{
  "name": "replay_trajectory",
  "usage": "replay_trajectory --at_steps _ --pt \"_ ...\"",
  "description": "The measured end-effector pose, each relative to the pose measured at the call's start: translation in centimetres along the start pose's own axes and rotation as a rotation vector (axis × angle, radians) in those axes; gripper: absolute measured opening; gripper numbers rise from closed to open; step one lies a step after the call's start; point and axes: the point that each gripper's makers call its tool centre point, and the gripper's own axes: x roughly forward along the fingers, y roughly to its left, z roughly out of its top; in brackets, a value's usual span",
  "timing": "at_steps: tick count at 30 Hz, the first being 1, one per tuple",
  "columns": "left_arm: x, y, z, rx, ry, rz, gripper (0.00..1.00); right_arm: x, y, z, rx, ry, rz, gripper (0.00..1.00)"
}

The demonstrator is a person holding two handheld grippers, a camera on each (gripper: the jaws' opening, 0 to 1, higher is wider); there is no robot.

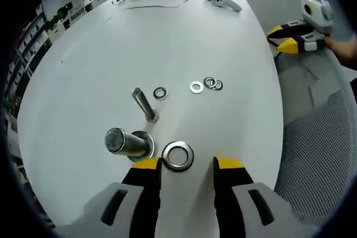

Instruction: Place the washer onto the threaded stud by aligning its center hole with the stud, sliding it down to the base, and recovering from edge contact or off-axis alignment until the washer reaches the visible bottom stop.

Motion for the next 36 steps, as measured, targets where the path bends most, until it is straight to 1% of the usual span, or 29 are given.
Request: replay_trajectory --at_steps 2,4,6,7,8,9,11,22,25,32,33,35,36 --pt "0.02 -0.01 0.02 0.008 0.005 0.002 0.35 0.00 0.00 0.01 0.001 -0.001 0.000 0.33" --pt "0.07 0.13 -0.05 0.038 0.017 0.012 0.33 0.00 0.00 0.02 0.001 -0.003 0.001 0.33" --pt "0.10 0.39 -0.13 0.081 0.033 0.032 0.29 0.00 -0.01 0.01 0.001 -0.002 0.001 0.33" --pt "0.05 0.71 -0.22 0.137 0.047 0.049 0.28 0.01 -0.01 0.01 0.001 -0.002 0.002 0.33" --pt "0.13 0.21 -0.14 0.101 0.041 0.030 0.28 0.02 -0.01 0.01 0.001 -0.002 0.002 0.33" --pt "0.12 0.36 -0.08 0.096 0.047 0.033 0.28 0.03 -0.01 -0.01 0.000 -0.001 0.003 0.33" --pt "0.13 0.36 -0.09 0.113 0.053 0.031 0.28 0.04 0.00 -0.03 0.000 -0.001 0.003 0.33" --pt "0.18 0.34 0.00 0.134 0.075 0.023 0.28 0.04 0.03 -0.05 -0.001 0.000 0.007 0.33" --pt "0.26 0.31 0.07 0.143 0.092 0.020 0.28 0.06 0.03 -0.07 -0.001 0.001 0.008 0.33" --pt "0.36 0.16 0.20 0.183 0.158 0.005 0.27 0.06 -0.01 -0.10 -0.001 0.002 0.007 0.33" --pt "0.36 0.16 0.19 0.189 0.162 0.003 0.27 0.06 -0.01 -0.09 -0.001 0.001 0.007 0.33" --pt "0.40 0.15 0.34 0.191 0.158 0.007 0.21 0.05 -0.01 -0.07 -0.001 0.000 0.007 0.33" --pt "0.38 0.08 0.35 0.191 0.160 0.005 0.21 0.05 -0.01 -0.06 -0.001 0.000 0.007 0.33"
